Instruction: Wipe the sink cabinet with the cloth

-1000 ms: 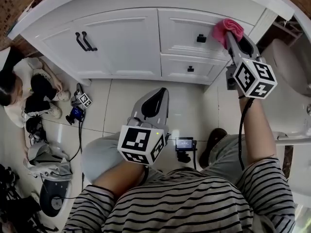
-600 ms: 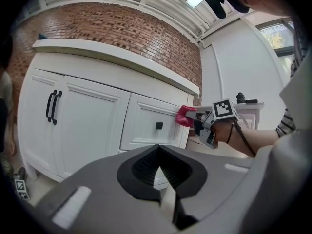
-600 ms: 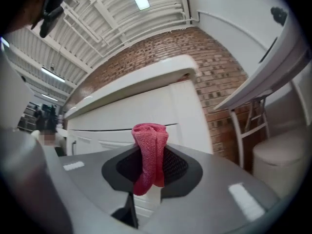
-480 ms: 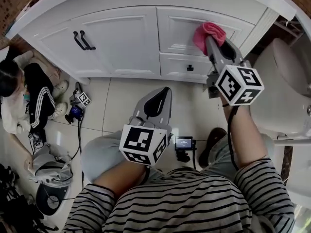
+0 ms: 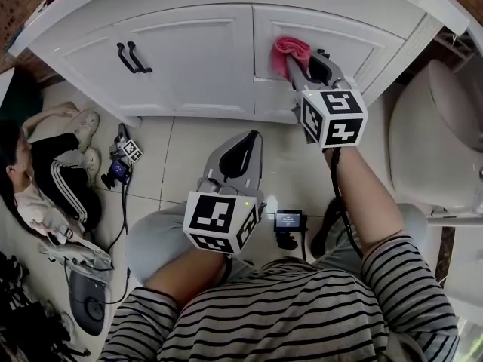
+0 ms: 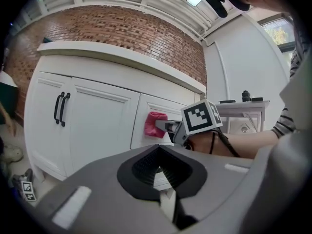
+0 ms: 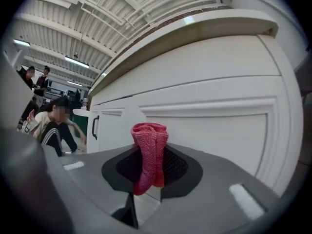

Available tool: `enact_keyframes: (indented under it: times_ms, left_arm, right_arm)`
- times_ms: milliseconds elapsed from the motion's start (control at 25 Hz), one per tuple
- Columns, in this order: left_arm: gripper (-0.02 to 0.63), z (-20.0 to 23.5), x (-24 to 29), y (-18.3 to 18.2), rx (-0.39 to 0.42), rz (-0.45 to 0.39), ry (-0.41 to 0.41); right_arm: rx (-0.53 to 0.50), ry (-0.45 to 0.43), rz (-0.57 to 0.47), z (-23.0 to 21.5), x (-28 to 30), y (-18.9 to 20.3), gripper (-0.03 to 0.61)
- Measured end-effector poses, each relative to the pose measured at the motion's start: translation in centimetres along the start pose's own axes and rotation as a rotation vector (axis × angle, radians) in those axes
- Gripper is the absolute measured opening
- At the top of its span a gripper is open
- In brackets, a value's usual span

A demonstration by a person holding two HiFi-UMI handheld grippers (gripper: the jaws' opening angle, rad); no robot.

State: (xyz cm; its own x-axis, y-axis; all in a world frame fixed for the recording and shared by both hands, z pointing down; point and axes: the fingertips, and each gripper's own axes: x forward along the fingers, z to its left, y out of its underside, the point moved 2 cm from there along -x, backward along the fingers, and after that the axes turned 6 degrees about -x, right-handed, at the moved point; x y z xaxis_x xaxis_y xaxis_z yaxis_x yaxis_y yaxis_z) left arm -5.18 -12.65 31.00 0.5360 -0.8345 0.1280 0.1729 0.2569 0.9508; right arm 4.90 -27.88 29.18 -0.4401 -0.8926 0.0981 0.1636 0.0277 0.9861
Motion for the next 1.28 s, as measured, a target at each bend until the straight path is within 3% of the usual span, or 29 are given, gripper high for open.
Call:
enact_keyframes:
  times_ms: [160, 360, 600, 720, 800, 880, 1120, 1280]
  left_arm:
    - [0.000, -0.6, 0.4, 0.4, 0.003, 0.014, 0.015]
    - [0.000, -1.4, 0.9, 0.9, 0.024, 0.028, 0.016]
    - [0.000, -1.6, 1.0, 1.5, 0.038, 0.043, 0.004]
    - [0.000, -1.4, 0.8, 1.0, 0.022, 0.036, 0.008]
    - [0.000, -1.5, 0.6, 0.7, -0.002, 0.028, 0.019]
    - [0.000, -1.8, 0.2, 0.3, -0.021, 0.016, 0.033]
    - [0.000, -1.6, 0.2, -0.2, -0.014, -0.008, 0.031]
    - [0.000, -0.7, 0.2, 0.3, -0.017, 0.004, 0.008]
  right_arm:
    - [0.034, 0.036, 0.001, -2.9, -3.2, 0.4, 0.085]
    - [0.001, 0.085, 0.011, -6.2, -5.6, 1.1, 0.087]
    - [0.096, 0.294, 0.046, -13.5, -10.3, 2.9, 0.086]
    - [0.161, 0.453, 0.051, -17.4, -14.6, 3.7, 0.086]
    - [0.207, 0.496, 0.052, -18.1, -16.2, 4.3, 0.086]
    - [0.213, 0.423, 0.049, -15.9, -15.3, 4.8, 0.086]
    - [0.120, -0.001, 0.063, -0.8, -3.4, 6.1, 0.086]
    - [-0.001, -0.120, 0.051, 5.3, 2.7, 5.9, 0.087]
